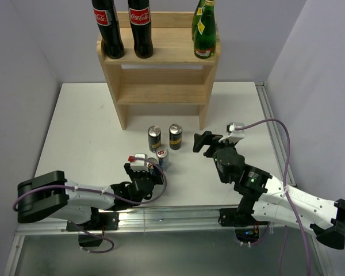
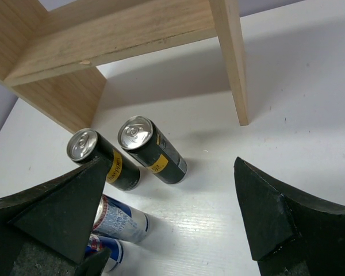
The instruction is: Place and organize the beverage onto the shelf
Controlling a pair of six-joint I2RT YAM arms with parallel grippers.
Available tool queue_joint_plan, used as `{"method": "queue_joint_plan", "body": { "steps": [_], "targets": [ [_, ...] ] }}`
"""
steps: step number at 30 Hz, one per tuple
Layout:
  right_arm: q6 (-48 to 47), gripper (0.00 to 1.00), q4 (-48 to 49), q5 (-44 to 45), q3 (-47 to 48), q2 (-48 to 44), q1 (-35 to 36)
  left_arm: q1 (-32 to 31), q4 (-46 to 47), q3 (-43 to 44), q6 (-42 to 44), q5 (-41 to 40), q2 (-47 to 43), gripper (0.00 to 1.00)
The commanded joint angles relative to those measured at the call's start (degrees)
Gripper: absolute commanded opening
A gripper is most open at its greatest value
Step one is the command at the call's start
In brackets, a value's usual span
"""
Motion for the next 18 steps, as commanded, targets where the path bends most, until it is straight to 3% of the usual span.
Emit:
{"method": "queue_joint_plan", "body": {
  "steps": [1,5,7,10,11,13,14,16,18],
  "targets": [
    [1.24,0.98,0.51,1.37,-0.89,-1.63,0.19,1.29,8.74,1.99,0.89,-2.60,4.31,0.99],
    [1.68,0.98,0.07,1.37,-1.68,-2.25,0.27,2.61,10.16,1.99,0.98,-3.83,5.99,0.88],
    [1.86,0.98,-0.02,1.28,-2.03,-2.42,0.19,3.14,9.64,2.16,1.69,-3.13,5.29,0.75],
    [1.77,0.98,0.33,1.28,-2.21,-2.43,0.19,3.49,7.01,2.25,1.34,-4.09,3.71,0.49],
    [1.68,0.98,0.51,1.19,-2.21,-2.34,0.19,3.49,6.21,2.34,1.16,-4.53,3.10,0.31],
    [1.42,0.98,0.68,1.02,-2.12,-1.99,0.19,3.58,1.74,3.04,0.90,-5.41,0.91,0.18],
    [1.42,0.98,0.86,0.93,-2.03,-1.90,0.19,3.49,-0.36,3.74,0.81,-5.85,-0.06,0.07],
    [1.15,0.98,1.03,0.67,-1.86,-1.55,0.19,3.49,-9.55,7.42,1.16,-7.61,-3.31,0.00],
    [0.72,0.98,1.74,0.58,-2.12,-1.55,0.19,3.58,-14.43,12.33,3.77,-9.36,-6.64,0.00]
  ]
}}
